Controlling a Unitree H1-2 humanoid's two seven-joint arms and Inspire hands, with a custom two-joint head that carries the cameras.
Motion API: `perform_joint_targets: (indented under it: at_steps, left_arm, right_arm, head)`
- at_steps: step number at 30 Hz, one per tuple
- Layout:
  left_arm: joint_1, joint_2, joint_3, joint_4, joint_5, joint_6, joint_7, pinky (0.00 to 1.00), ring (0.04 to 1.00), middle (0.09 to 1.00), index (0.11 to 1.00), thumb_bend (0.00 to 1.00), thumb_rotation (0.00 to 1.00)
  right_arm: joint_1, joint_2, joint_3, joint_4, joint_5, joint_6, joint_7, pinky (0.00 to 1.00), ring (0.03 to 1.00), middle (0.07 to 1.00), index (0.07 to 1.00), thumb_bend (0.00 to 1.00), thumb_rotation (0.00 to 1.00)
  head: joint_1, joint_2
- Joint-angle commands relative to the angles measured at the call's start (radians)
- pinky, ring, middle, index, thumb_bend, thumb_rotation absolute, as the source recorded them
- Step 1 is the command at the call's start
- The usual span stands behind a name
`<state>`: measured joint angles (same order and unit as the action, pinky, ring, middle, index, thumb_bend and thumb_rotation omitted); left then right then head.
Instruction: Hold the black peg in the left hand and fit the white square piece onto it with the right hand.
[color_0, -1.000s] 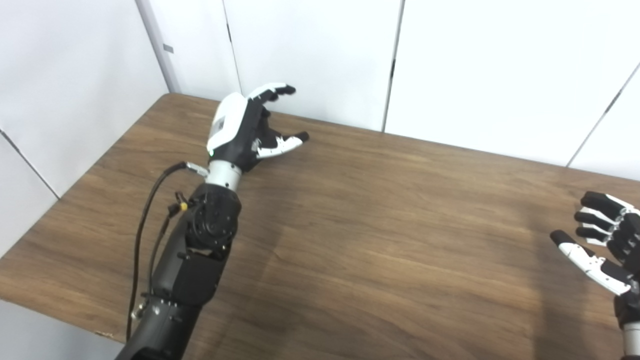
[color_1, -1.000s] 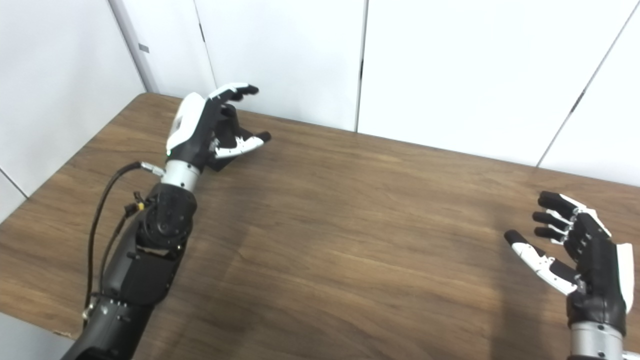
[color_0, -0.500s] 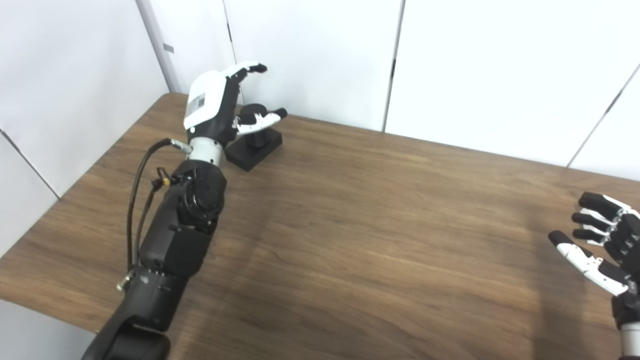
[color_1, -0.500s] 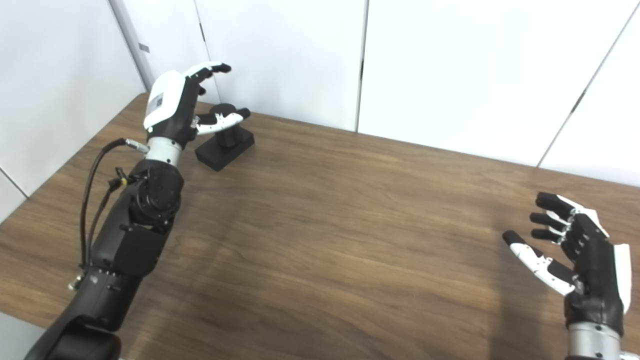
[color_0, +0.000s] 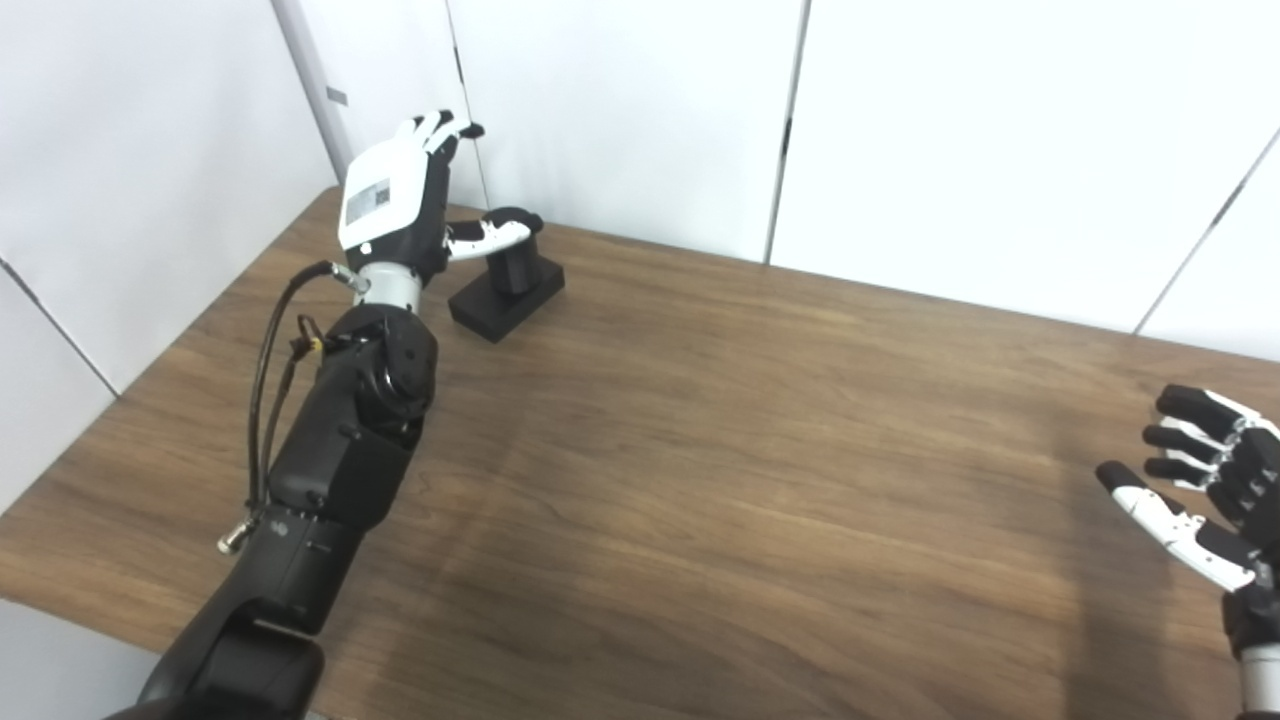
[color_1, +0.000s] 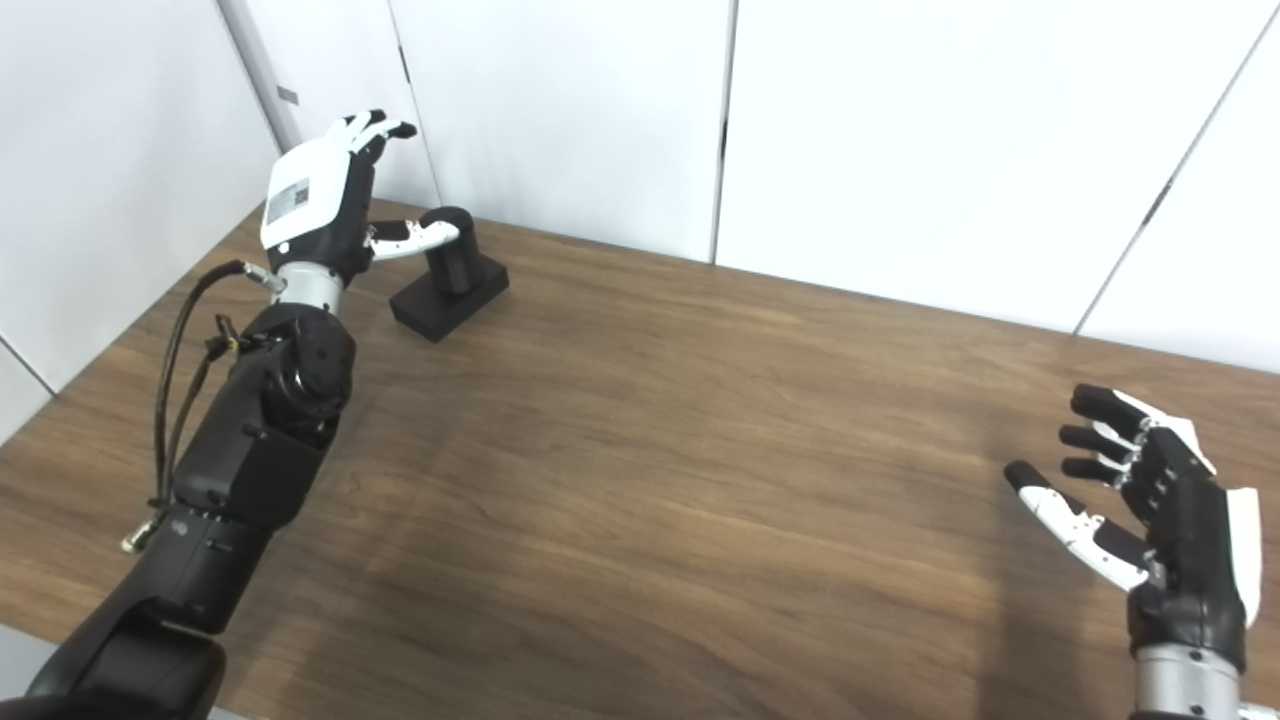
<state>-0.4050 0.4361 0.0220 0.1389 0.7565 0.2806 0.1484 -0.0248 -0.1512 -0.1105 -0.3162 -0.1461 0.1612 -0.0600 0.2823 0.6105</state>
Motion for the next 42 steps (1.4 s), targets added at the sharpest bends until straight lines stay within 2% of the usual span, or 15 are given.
perform_joint_targets:
  at_steps: [1, 4, 9, 16, 24, 30, 35, 42]
  left_arm:
    - [-0.054, 0.03, 0.0, -0.01, 0.02, 0.019, 0.017, 0.89, 0.983, 0.958, 0.839, 0.91, 0.43]
    - [-0.056, 0.029, -0.011, -0.01, 0.026, 0.065, 0.002, 0.91, 0.995, 0.965, 0.842, 0.93, 0.46]
    - [-0.056, 0.03, -0.031, -0.002, 0.019, 0.094, -0.001, 0.92, 0.995, 0.965, 0.836, 0.93, 0.47]
    - [-0.067, 0.02, -0.06, 0.055, 0.02, 0.107, 0.021, 0.85, 0.97, 0.952, 0.818, 0.91, 0.47]
    - [-0.089, -0.001, -0.102, 0.125, 0.015, 0.138, 0.021, 0.87, 0.973, 0.953, 0.81, 0.91, 0.48]
    - [-0.103, -0.005, -0.133, 0.172, 0.024, 0.169, 0.017, 0.87, 0.973, 0.954, 0.817, 0.93, 0.52]
    - [-0.107, -0.004, -0.139, 0.189, 0.025, 0.186, 0.013, 0.89, 0.976, 0.956, 0.823, 0.94, 0.53]
    - [-0.109, 0.001, -0.139, 0.215, 0.012, 0.178, 0.035, 0.89, 0.98, 0.955, 0.826, 0.95, 0.52]
  right_arm:
    - [-0.024, -0.003, -0.003, -0.043, -0.003, -0.015, -0.001, 0.61, 0.69, 0.749, 0.707, 0.47, 0.0]
    - [-0.023, -0.002, -0.002, -0.048, -0.01, -0.009, -0.002, 0.61, 0.693, 0.752, 0.709, 0.47, 0.0]
    - [-0.024, 0.001, -0.003, -0.05, -0.004, -0.008, -0.004, 0.63, 0.694, 0.752, 0.706, 0.46, 0.0]
    - [-0.023, -0.003, -0.008, -0.045, -0.001, -0.012, -0.003, 0.6, 0.686, 0.746, 0.703, 0.46, 0.0]
    - [-0.021, -0.007, -0.01, -0.038, 0.004, -0.027, -0.003, 0.61, 0.695, 0.745, 0.706, 0.43, 0.0]
    - [-0.017, -0.011, -0.01, -0.046, 0.0, -0.025, -0.001, 0.6, 0.693, 0.748, 0.71, 0.41, 0.0]
    - [-0.015, -0.016, -0.01, -0.047, 0.0, -0.029, 0.003, 0.61, 0.702, 0.752, 0.714, 0.4, 0.0]
    - [-0.014, -0.017, -0.008, -0.046, -0.003, -0.029, 0.003, 0.6, 0.696, 0.75, 0.712, 0.4, 0.0]
  head:
    - [0.0, 0.0]
    - [0.0, 0.0]
    - [-0.002, -0.001]
    - [-0.001, 0.005]
    - [-0.004, 0.006]
    - [-0.004, 0.008]
    - [-0.005, 0.012]
    - [-0.006, 0.013]
